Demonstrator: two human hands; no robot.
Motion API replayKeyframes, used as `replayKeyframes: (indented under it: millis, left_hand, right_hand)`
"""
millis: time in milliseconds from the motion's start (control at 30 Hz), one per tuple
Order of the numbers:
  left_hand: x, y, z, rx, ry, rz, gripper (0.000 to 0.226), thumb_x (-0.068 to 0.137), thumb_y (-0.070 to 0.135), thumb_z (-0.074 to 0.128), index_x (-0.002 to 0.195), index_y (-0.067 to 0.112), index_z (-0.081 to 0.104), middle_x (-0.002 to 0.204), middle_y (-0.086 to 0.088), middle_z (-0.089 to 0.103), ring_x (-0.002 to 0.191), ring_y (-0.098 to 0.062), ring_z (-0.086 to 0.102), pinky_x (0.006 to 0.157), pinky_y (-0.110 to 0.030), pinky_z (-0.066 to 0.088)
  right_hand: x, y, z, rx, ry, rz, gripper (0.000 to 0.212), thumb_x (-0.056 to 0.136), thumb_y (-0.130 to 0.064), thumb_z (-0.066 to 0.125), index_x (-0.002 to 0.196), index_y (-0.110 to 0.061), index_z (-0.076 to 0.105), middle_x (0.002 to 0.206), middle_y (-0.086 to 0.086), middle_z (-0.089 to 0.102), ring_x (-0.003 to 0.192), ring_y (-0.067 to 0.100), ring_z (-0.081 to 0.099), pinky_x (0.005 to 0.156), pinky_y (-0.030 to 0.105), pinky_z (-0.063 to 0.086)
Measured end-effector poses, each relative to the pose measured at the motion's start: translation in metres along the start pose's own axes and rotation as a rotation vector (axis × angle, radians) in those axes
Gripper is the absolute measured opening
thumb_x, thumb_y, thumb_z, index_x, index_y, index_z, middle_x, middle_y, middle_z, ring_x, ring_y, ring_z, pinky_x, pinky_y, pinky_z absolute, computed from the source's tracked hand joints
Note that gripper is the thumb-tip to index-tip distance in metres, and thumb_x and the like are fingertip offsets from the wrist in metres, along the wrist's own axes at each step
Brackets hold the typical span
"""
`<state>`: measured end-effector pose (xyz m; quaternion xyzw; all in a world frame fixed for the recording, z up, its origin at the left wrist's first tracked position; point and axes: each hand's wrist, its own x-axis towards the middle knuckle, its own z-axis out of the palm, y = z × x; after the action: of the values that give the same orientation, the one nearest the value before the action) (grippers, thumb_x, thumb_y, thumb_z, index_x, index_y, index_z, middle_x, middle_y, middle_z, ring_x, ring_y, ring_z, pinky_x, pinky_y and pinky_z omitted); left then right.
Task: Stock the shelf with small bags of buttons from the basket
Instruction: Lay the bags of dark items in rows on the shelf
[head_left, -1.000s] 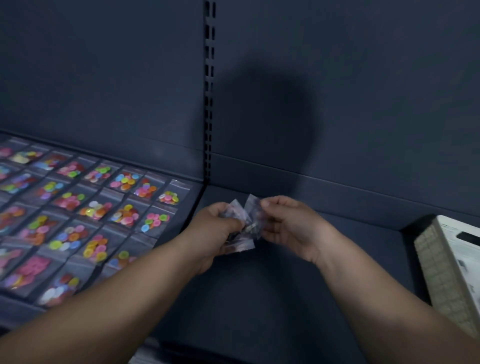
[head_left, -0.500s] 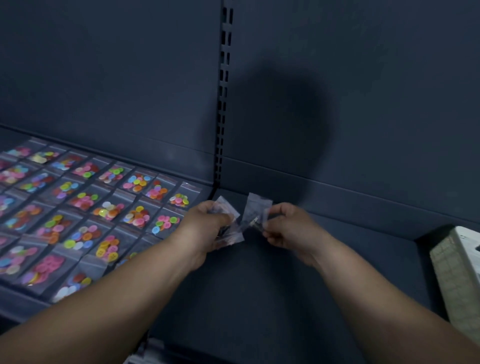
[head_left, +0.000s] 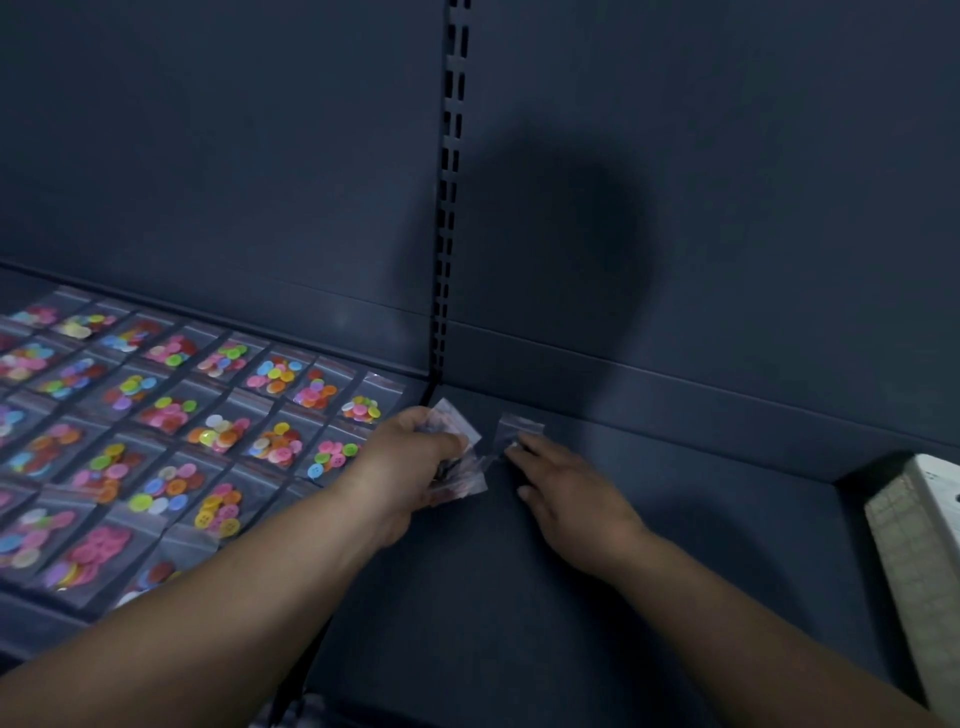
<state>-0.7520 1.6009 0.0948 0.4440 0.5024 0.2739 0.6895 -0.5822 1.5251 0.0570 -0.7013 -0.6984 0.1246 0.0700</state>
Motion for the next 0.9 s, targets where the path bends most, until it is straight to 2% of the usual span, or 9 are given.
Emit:
replayKeyframes:
  millis: [133, 400, 500, 567, 633, 733, 800, 833, 900]
  left_hand:
    - [0.001, 0.001, 0.001, -0.013, 0.017, -0.005, 0.012, 0.087, 0.001, 0.059, 0.087, 0.013, 0.060, 0.085, -0.010, 0.066, 0.072, -0.022, 0.062, 0.065, -0.033, 0.053]
    - [0.001, 0.004, 0.004, -0.047, -0.018, -0.032, 0.020, 0.089, 0.005, 0.057, 0.108, 0.009, 0.058, 0.102, -0.017, 0.066, 0.082, -0.026, 0.064, 0.064, -0.035, 0.056]
    - [-0.001, 0.008, 0.010, -0.085, -0.079, -0.043, 0.016, 0.089, -0.002, 0.047, 0.095, 0.009, 0.057, 0.091, -0.017, 0.063, 0.075, -0.025, 0.062, 0.068, -0.037, 0.055]
    - [-0.004, 0.009, 0.013, -0.086, -0.108, -0.044, 0.022, 0.089, -0.006, 0.041, 0.092, 0.009, 0.057, 0.086, -0.015, 0.062, 0.072, -0.024, 0.061, 0.061, -0.034, 0.056]
    - [-0.006, 0.009, 0.016, -0.051, -0.127, -0.027, 0.027, 0.090, -0.008, 0.039, 0.095, 0.010, 0.057, 0.087, -0.014, 0.062, 0.072, -0.022, 0.060, 0.053, -0.029, 0.056]
    - [-0.009, 0.006, 0.019, 0.002, -0.157, 0.005, 0.026, 0.092, -0.007, 0.042, 0.098, 0.013, 0.058, 0.090, -0.014, 0.065, 0.077, -0.023, 0.063, 0.061, -0.032, 0.056]
    - [-0.010, 0.005, 0.023, 0.011, -0.160, 0.019, 0.025, 0.092, -0.006, 0.045, 0.099, 0.014, 0.059, 0.096, -0.014, 0.066, 0.083, -0.026, 0.063, 0.072, -0.038, 0.055]
    - [-0.011, 0.005, 0.025, 0.014, -0.159, 0.028, 0.026, 0.092, -0.006, 0.047, 0.101, 0.014, 0.059, 0.098, -0.014, 0.066, 0.086, -0.027, 0.063, 0.075, -0.040, 0.055]
    - [-0.012, 0.004, 0.028, 0.025, -0.168, 0.042, 0.027, 0.090, -0.006, 0.050, 0.107, 0.013, 0.058, 0.101, -0.013, 0.066, 0.089, -0.027, 0.064, 0.077, -0.041, 0.055]
  right_hand:
    - [0.010, 0.004, -0.003, 0.006, -0.015, -0.029, 0.051, 0.098, -0.025, 0.040, 0.147, -0.021, 0.028, 0.157, -0.004, 0.017, 0.144, 0.013, 0.015, 0.117, 0.028, 0.016]
    - [0.012, 0.008, -0.002, 0.028, 0.018, -0.028, 0.050, 0.097, -0.023, 0.041, 0.146, -0.021, 0.030, 0.157, -0.004, 0.019, 0.143, 0.013, 0.017, 0.117, 0.025, 0.014]
    - [0.014, 0.012, -0.002, 0.037, 0.009, -0.017, 0.049, 0.097, -0.023, 0.041, 0.146, -0.021, 0.031, 0.157, -0.003, 0.019, 0.143, 0.013, 0.017, 0.116, 0.024, 0.015]
    - [0.015, 0.013, -0.002, 0.078, 0.012, -0.005, 0.048, 0.097, -0.022, 0.042, 0.144, -0.021, 0.034, 0.156, -0.003, 0.021, 0.143, 0.014, 0.018, 0.116, 0.022, 0.015]
    - [0.016, 0.011, -0.005, 0.218, 0.121, 0.005, 0.042, 0.096, -0.018, 0.045, 0.138, -0.017, 0.045, 0.150, 0.001, 0.034, 0.137, 0.013, 0.031, 0.111, 0.018, 0.021]
    - [0.015, 0.002, -0.019, 0.682, 0.353, 0.154, 0.021, 0.095, -0.017, 0.050, 0.108, -0.012, 0.065, 0.108, 0.003, 0.061, 0.100, 0.008, 0.053, 0.090, 0.018, 0.038]
    - [0.011, -0.009, -0.029, 1.069, 0.272, 0.259, 0.017, 0.094, -0.025, 0.054, 0.090, -0.013, 0.065, 0.085, 0.000, 0.064, 0.082, 0.010, 0.057, 0.075, 0.025, 0.045]
    - [0.009, -0.014, -0.031, 1.179, 0.206, 0.278, 0.014, 0.091, -0.025, 0.058, 0.084, -0.015, 0.064, 0.079, -0.002, 0.064, 0.077, 0.011, 0.058, 0.071, 0.026, 0.047]
    - [0.004, -0.020, -0.033, 1.195, 0.170, 0.237, 0.009, 0.085, -0.015, 0.066, 0.077, -0.015, 0.063, 0.072, -0.002, 0.063, 0.070, 0.011, 0.058, 0.067, 0.026, 0.049]
